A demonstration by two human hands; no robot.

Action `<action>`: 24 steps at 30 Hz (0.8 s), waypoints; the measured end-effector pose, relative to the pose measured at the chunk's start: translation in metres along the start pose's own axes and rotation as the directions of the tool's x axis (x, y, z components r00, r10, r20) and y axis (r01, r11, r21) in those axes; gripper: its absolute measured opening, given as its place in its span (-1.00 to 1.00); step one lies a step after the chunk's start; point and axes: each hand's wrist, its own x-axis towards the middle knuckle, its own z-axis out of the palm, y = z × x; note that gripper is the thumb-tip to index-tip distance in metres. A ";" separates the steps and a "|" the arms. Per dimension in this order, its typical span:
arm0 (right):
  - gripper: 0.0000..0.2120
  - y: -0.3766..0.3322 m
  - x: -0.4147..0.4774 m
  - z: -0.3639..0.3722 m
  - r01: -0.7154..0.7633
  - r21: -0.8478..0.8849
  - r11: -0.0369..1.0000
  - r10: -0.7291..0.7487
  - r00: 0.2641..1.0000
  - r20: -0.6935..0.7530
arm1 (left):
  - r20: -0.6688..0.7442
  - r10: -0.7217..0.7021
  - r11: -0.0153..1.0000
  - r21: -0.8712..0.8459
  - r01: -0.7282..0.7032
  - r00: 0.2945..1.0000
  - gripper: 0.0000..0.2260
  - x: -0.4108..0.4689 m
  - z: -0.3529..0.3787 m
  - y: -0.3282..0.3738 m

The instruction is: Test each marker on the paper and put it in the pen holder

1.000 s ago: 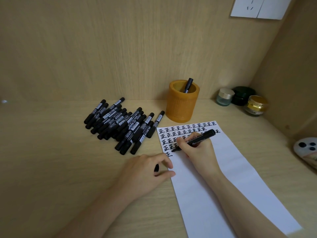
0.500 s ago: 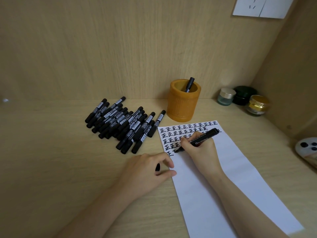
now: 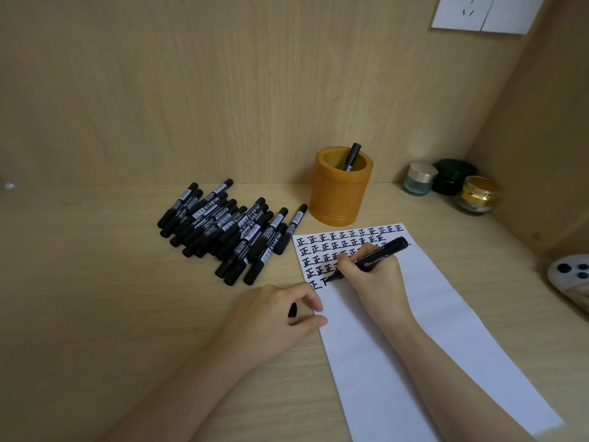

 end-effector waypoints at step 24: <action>-0.79 -0.005 -0.004 0.000 -0.019 -0.027 0.999 0.019 1.000 0.001 | -0.014 0.002 1.000 0.029 -0.002 1.000 -0.82 0.000 0.000 -0.001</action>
